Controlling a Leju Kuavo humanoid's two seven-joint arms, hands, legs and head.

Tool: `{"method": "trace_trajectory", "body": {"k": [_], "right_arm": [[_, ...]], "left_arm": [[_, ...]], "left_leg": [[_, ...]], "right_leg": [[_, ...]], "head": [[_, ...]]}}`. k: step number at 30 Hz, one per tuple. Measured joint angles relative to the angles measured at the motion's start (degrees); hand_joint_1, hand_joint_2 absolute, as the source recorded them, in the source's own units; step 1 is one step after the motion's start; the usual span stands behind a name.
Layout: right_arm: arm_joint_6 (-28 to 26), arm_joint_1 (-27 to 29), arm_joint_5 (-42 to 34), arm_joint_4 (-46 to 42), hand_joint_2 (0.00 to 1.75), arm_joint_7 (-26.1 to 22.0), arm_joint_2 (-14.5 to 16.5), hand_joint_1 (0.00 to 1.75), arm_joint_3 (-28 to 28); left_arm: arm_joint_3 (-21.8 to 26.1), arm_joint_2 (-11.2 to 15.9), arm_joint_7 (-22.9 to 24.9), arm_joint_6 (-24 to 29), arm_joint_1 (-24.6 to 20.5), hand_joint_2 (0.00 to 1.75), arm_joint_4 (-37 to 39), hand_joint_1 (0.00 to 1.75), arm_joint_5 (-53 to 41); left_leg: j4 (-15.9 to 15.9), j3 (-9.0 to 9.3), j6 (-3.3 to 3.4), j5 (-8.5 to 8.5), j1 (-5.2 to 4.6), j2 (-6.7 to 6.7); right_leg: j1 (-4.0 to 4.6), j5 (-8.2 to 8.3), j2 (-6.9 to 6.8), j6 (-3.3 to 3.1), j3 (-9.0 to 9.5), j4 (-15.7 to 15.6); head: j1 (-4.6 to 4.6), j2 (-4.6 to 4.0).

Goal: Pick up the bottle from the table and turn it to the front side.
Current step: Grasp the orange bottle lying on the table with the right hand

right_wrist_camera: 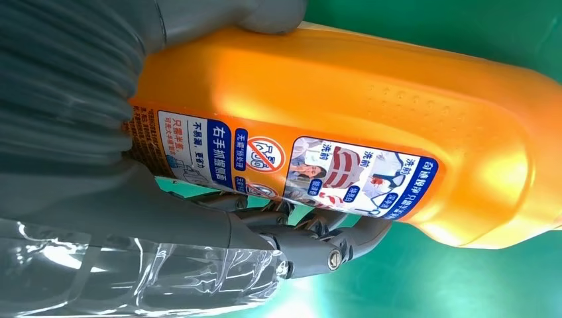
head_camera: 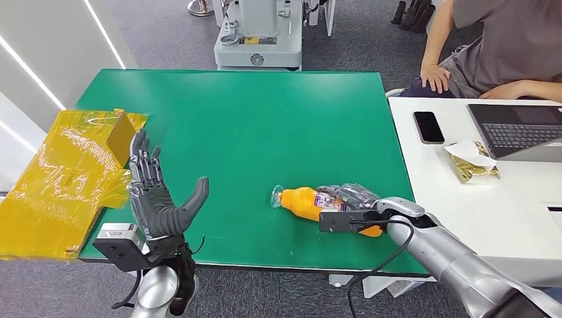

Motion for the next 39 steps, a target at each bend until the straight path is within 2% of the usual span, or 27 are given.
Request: {"method": "trace_trajectory", "body": {"k": [5, 10, 15, 23, 31, 39], "right_arm": [[-2.87, 0.71, -0.62, 0.1, 1.75, -0.22, 0.72, 1.75, -1.71], [-8.88, 2.03, -2.48, -0.63, 1.75, -2.45, 2.04, 1.75, -5.96], [-11.76, 3.14, -3.28, -1.95, 1.75, -3.6, 2.83, 1.75, -9.54], [-25.29, 6.24, -5.37, -6.5, 1.75, -8.9, 5.15, 1.75, -16.92], [-34.89, 10.33, -5.48, -11.92, 1.75, -15.37, 7.07, 1.75, -20.75], [-37.11, 11.62, -5.24, -14.0, 1.75, -18.35, 8.37, 1.75, -21.02]], "left_arm": [[0.0, 0.01, -0.26, 0.31, -0.03, 1.75, 0.19, 0.0, -0.01], [0.0, 0.02, -0.51, 0.57, -0.02, 1.75, 0.2, 0.0, 0.14], [0.0, 0.04, -1.09, 0.94, -0.01, 1.75, 0.31, 0.0, 0.62], [-0.01, 0.03, -3.83, 1.82, -0.02, 1.75, 0.8, 0.0, 3.67], [-0.34, 0.06, -4.26, 2.01, -0.11, 1.75, 1.67, 0.0, 5.46], [-1.25, 0.1, -4.38, 0.84, -0.86, 1.75, 3.36, 0.0, 6.25]], "left_leg": [[0.0, -0.07, 0.0, 0.0, 0.0, 0.0], [-0.01, -0.1, 0.0, 0.0, 0.0, -0.02], [-0.01, -0.12, 0.0, 0.0, 0.0, -0.03], [-0.01, -0.15, 0.0, 0.0, 0.0, -0.03], [-0.02, -0.18, 0.0, 0.0, 0.0, -0.03], [-0.02, -0.19, 0.0, 0.0, 0.0, -0.03]], "right_leg": [[0.0, 0.0, 0.0, 0.0, -0.06, 0.0], [0.0, -0.01, -0.02, 0.0, -0.1, 0.01], [0.0, -0.01, -0.03, 0.0, -0.1, 0.01], [0.0, -0.01, -0.03, 0.0, -0.14, 0.01], [0.01, -0.02, -0.03, 0.0, -0.18, 0.01], [0.0, -0.01, -0.03, 0.0, -0.19, 0.01]], "head": [[-0.01, 0.0], [-0.01, 0.0], [-0.01, 0.0], [0.0, 0.0], [0.0, 0.0], [-0.01, 0.0]]}}
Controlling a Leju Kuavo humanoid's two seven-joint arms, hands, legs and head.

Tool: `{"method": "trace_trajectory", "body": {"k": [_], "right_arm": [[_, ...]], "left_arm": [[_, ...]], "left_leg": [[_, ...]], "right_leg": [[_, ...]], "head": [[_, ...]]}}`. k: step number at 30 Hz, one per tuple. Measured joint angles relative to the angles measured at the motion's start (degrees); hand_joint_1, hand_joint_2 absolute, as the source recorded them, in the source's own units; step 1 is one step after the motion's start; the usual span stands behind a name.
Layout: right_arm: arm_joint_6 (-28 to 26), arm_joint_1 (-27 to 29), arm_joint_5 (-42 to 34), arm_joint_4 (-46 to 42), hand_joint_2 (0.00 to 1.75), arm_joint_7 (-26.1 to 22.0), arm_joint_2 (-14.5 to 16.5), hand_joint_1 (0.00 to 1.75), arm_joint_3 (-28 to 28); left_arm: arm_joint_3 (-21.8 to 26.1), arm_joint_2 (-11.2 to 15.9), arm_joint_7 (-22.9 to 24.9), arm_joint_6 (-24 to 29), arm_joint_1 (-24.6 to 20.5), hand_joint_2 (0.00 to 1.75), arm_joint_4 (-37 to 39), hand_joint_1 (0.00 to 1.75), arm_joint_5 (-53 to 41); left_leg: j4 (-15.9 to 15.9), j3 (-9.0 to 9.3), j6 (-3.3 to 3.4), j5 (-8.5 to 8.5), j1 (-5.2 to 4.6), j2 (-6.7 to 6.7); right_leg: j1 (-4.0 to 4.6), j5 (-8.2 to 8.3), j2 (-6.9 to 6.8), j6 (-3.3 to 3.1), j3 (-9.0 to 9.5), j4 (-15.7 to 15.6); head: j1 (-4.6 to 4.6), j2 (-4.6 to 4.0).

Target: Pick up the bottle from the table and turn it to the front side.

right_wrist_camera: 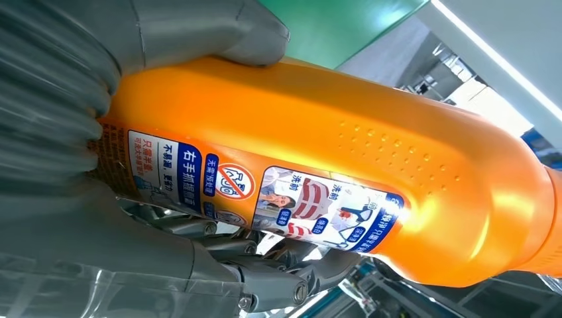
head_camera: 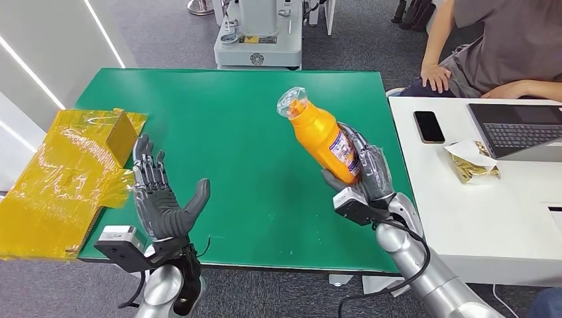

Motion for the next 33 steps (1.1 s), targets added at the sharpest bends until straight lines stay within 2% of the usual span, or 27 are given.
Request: {"method": "trace_trajectory", "body": {"k": [12, 22, 33], "right_arm": [[-3.46, -0.6, 2.59, 5.76, 1.75, -2.43, 2.45, 1.75, 3.27], [-7.04, -1.64, 3.3, 7.62, 1.75, -4.35, 4.35, 1.75, 5.03], [-8.36, -2.23, 3.29, 7.9, 1.75, -4.62, 5.38, 1.75, 5.74]], "left_arm": [[-1.0, -0.11, 2.01, -5.16, -3.76, 1.75, 3.6, 0.0, 0.08], [-2.65, -0.11, 5.62, -13.87, -8.7, 1.75, 6.3, 0.0, -0.53], [-2.73, -0.11, 6.24, -15.07, -10.34, 1.75, 7.66, 0.0, -0.64]], "left_leg": [[0.0, -0.02, 0.0, 0.0, 0.0, -0.01], [0.0, -0.03, -0.01, 0.01, 0.0, 0.0], [0.0, -0.05, -0.01, 0.01, 0.0, 0.0]], "right_leg": [[0.0, 0.0, -0.01, 0.0, -0.02, 0.02], [0.0, 0.0, 0.0, 0.0, -0.04, 0.03], [0.0, 0.0, 0.0, 0.0, -0.06, 0.03]], "head": [[0.01, 0.0], [-0.01, 0.0], [0.01, 0.0]]}}
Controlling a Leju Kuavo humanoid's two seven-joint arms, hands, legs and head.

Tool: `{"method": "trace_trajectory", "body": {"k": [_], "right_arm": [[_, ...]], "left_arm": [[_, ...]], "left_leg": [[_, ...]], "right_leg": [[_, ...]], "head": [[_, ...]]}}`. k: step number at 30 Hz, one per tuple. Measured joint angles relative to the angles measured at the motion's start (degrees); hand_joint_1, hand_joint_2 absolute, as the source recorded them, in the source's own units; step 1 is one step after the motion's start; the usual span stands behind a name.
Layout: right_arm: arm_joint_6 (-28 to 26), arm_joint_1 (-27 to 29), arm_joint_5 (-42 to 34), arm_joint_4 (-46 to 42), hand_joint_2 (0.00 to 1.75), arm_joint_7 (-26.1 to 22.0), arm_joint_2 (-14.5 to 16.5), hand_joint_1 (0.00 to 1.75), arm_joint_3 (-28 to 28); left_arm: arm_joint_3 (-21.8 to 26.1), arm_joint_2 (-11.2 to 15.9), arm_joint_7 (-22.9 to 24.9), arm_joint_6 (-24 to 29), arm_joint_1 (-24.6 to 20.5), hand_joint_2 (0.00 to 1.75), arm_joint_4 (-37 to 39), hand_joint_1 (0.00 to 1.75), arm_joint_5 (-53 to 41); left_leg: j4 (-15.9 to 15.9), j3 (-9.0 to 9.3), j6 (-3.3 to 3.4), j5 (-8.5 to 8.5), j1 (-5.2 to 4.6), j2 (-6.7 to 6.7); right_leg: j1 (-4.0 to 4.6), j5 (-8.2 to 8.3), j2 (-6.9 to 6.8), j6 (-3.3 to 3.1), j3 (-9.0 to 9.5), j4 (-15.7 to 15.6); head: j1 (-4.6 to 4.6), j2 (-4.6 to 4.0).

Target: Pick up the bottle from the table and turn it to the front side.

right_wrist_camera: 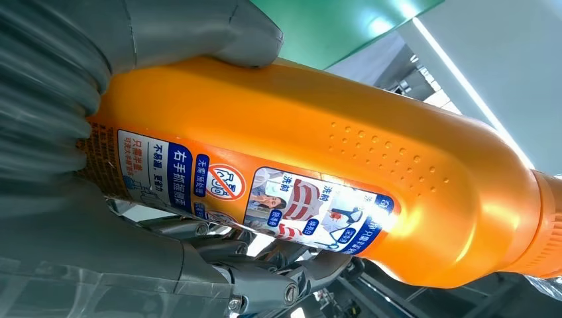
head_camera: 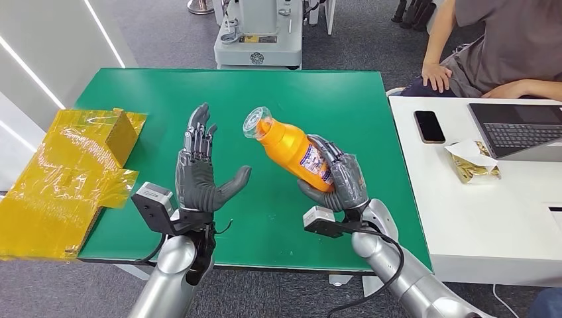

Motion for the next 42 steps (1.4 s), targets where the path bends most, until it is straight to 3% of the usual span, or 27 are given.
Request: {"method": "trace_trajectory", "body": {"k": [6, 12, 28, 42], "right_arm": [[-4.76, 0.05, 1.19, -1.69, 1.75, 0.31, 0.52, 1.75, 0.08], [-6.22, 0.23, 1.85, -4.24, 1.75, 0.24, 0.69, 1.75, 0.08], [-6.14, 1.05, 0.93, -6.33, 1.75, -1.27, 3.06, 1.75, -0.04], [-5.91, 1.63, -0.43, -1.97, 1.75, -1.26, 3.39, 1.75, 0.62]], "left_arm": [[0.04, -0.21, 1.53, -1.88, -1.32, 1.75, 1.85, 0.0, -0.24], [0.05, -0.89, 2.19, -2.91, -2.99, 1.75, 4.67, 0.0, -0.46], [0.31, -1.57, 3.27, -3.14, -4.19, 1.75, 7.53, 0.0, -1.14], [0.19, -0.61, 3.93, -5.82, -0.68, 1.75, -3.65, 0.0, -0.55]], "left_leg": [[0.0, 0.0, 0.0, 0.0, 0.0, 0.0], [0.01, 0.01, 0.0, 0.0, 0.0, 0.0], [0.0, -0.01, 0.0, 0.01, 0.0, 0.0], [-0.01, -0.04, 0.0, 0.0, 0.0, -0.01]], "right_leg": [[0.0, 0.0, 0.0, 0.0, 0.0, 0.0], [0.0, 0.0, 0.0, 0.0, -0.01, 0.01], [0.0, 0.0, 0.0, 0.0, -0.01, 0.04], [0.0, -0.01, -0.01, 0.0, -0.04, 0.03]], "head": [[0.0, 0.0], [-0.02, 0.0], [0.0, 0.0], [-0.01, 0.0]]}}
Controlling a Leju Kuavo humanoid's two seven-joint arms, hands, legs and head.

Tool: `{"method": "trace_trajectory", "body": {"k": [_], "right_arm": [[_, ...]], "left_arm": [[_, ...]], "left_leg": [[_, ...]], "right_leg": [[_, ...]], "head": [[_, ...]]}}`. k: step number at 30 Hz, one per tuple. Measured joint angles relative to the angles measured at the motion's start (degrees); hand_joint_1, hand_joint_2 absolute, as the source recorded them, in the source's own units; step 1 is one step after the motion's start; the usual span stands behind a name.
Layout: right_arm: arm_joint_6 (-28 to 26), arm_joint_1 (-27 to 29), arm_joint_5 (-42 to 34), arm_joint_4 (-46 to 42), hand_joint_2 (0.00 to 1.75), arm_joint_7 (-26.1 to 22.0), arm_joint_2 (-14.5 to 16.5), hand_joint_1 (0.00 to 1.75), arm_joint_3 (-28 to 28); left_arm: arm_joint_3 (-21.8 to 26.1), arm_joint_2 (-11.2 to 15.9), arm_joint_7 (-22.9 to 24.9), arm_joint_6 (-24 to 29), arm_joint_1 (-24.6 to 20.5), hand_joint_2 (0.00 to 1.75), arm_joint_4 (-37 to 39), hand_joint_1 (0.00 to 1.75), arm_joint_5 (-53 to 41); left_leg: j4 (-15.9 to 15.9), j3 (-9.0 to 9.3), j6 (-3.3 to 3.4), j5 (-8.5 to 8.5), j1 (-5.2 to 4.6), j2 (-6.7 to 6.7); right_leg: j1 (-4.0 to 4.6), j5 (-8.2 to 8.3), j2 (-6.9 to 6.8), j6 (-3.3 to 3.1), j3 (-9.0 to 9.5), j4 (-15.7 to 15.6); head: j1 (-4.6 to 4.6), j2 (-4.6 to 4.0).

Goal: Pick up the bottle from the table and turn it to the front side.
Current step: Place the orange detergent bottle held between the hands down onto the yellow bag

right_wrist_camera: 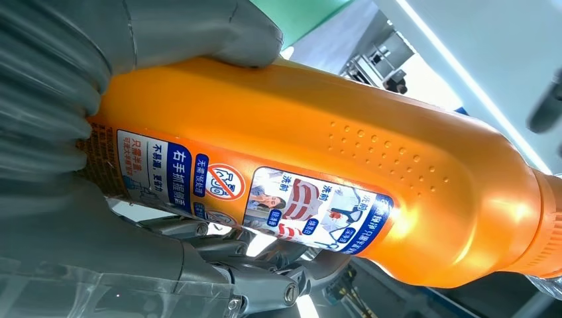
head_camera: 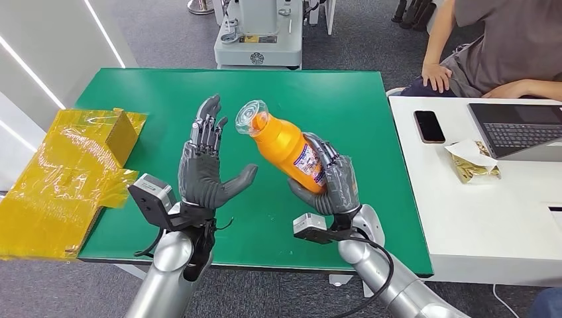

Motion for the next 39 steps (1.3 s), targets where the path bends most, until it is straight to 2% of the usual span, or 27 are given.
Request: {"method": "trace_trajectory", "body": {"k": [10, 15, 22, 33, 39], "right_arm": [[-0.42, 0.54, -0.62, 3.37, 1.75, -0.56, -0.05, 1.75, 0.08], [-0.77, 0.78, 1.57, 3.37, 1.75, -0.62, -0.07, 1.75, -1.1], [-0.79, 1.81, 4.92, -0.65, 1.75, -0.66, -0.04, 1.75, -3.99], [-0.79, 3.69, 6.23, -5.67, 1.75, -0.69, 0.06, 1.75, -6.14], [-0.79, 4.07, 3.89, -5.56, 1.75, -0.73, 0.3, 1.75, -5.83]], "left_arm": [[-0.58, 1.15, -0.13, -1.17, 0.91, 1.75, -1.67, 0.0, 0.95], [-1.61, 1.18, 0.61, -2.36, 0.64, 1.75, -1.48, 0.0, 0.51], [-1.46, 1.09, 1.21, 0.17, -1.14, 1.75, 2.49, 0.0, -0.01], [-0.03, 0.97, 1.2, 3.2, -2.58, 1.75, 7.65, 0.0, -0.25], [0.62, 0.93, 0.46, 3.67, -2.69, 1.75, 9.17, 0.0, -0.2]], "left_leg": [[0.01, 0.01, 0.0, 0.0, 0.0, 0.01], [0.01, 0.01, 0.0, 0.0, -0.01, 0.03], [0.01, 0.01, 0.0, 0.0, 0.0, 0.03], [0.0, 0.0, -0.01, 0.0, 0.0, 0.03], [0.0, 0.0, -0.01, 0.0, 0.0, 0.01]], "right_leg": [[0.0, 0.0, 0.02, 0.0, -0.02, -0.01], [0.0, 0.0, 0.03, 0.0, -0.03, -0.02], [0.0, 0.0, 0.03, 0.0, -0.03, 0.0], [0.0, 0.0, 0.03, 0.0, -0.03, 0.0], [0.0, 0.0, 0.02, 0.0, -0.02, 0.01]], "head": [[0.0, 0.0], [0.01, 0.0], [-0.01, 0.0], [0.01, 0.0], [0.01, 0.0]]}}
